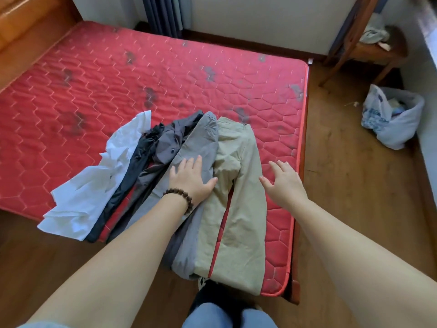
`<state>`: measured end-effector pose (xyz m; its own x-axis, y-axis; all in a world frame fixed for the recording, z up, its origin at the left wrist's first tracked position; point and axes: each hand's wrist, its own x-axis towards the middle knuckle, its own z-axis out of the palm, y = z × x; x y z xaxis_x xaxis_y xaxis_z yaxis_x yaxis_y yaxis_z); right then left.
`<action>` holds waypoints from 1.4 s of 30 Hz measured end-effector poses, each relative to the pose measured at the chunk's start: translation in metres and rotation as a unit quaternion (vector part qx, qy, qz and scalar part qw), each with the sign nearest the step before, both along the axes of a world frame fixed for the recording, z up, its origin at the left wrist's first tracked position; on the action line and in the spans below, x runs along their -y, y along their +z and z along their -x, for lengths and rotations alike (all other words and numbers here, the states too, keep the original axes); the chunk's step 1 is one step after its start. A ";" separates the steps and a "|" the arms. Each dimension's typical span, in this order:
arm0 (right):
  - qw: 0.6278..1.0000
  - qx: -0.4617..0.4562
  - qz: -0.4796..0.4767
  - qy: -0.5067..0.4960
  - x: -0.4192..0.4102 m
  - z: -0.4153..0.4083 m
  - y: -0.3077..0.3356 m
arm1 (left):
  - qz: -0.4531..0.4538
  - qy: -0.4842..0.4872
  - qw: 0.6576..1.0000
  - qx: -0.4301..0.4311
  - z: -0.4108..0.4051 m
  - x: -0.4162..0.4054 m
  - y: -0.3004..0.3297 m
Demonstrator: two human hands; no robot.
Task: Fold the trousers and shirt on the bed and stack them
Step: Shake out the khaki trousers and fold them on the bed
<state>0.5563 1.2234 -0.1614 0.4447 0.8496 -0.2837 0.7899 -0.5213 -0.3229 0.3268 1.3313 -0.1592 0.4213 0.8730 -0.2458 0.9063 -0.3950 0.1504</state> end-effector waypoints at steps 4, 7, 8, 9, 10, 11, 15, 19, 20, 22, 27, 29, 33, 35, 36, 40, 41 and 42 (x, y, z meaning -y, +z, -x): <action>1.000 0.000 0.010 -0.010 -0.022 -0.014 -0.011 | 0.019 -0.014 1.000 -0.009 -0.020 -0.022 -0.015; 1.000 -0.004 0.016 -0.008 -0.036 -0.030 -0.022 | 0.023 -0.018 0.999 -0.011 -0.037 -0.036 -0.026; 1.000 -0.007 0.018 -0.006 -0.041 -0.036 -0.026 | 0.027 -0.018 0.999 -0.012 -0.042 -0.041 -0.030; 1.000 -0.010 0.021 -0.004 -0.046 -0.042 -0.031 | 0.033 -0.016 0.999 -0.012 -0.048 -0.046 -0.035; 1.000 -0.013 0.023 -0.003 -0.052 -0.049 -0.038 | 0.040 -0.010 0.999 -0.010 -0.055 -0.054 -0.040; 1.000 -0.015 0.025 -0.003 -0.058 -0.057 -0.046 | 0.048 -0.003 0.999 -0.006 -0.062 -0.062 -0.047; 0.998 -0.025 0.055 0.003 -0.089 -0.085 -0.097 | 0.080 0.022 0.996 0.020 -0.096 -0.107 -0.092; 0.995 -0.060 0.086 0.002 -0.132 -0.109 -0.168 | 0.122 0.020 0.991 0.043 -0.144 -0.146 -0.165; 0.994 -0.073 0.086 -0.004 -0.145 -0.114 -0.186 | 0.127 0.014 0.991 0.050 -0.157 -0.154 -0.185; 0.991 -0.103 0.078 -0.021 -0.172 -0.123 -0.221 | 0.126 -0.006 0.990 0.059 -0.180 -0.168 -0.224; 0.987 -0.145 0.051 -0.054 -0.232 -0.139 -0.292 | 0.081 -0.035 0.994 0.058 -0.221 -0.200 -0.304; 0.987 -0.146 0.048 -0.053 -0.251 -0.143 -0.310 | 0.079 -0.037 0.994 0.063 -0.230 -0.208 -0.327; 0.990 -0.122 0.044 -0.058 -0.273 -0.143 -0.334 | 0.084 -0.043 0.994 0.063 -0.238 -0.206 -0.363; 0.994 -0.086 0.036 -0.065 -0.277 -0.140 -0.344 | 0.073 -0.049 0.994 0.066 -0.236 -0.203 -0.376; 0.994 -0.072 0.037 -0.067 -0.278 -0.139 -0.348 | 0.066 -0.048 0.994 0.071 -0.235 -0.204 -0.381; 0.993 -0.054 0.060 -0.081 -0.280 -0.137 -0.362 | 0.034 -0.042 0.992 0.113 -0.232 -0.213 -0.389; 0.994 -0.051 0.054 -0.081 -0.277 -0.136 -0.365 | 0.025 -0.045 0.991 0.125 -0.231 -0.212 -0.387; 0.995 -0.047 0.046 -0.075 -0.273 -0.135 -0.366 | 0.018 -0.046 0.989 0.141 -0.230 -0.210 -0.385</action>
<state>0.6912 1.4960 -0.5279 0.5328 0.7440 -0.4032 0.6692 -0.6621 -0.3375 0.5567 1.5414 -0.5442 0.5545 0.8208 -0.1375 0.7867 -0.4630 0.4084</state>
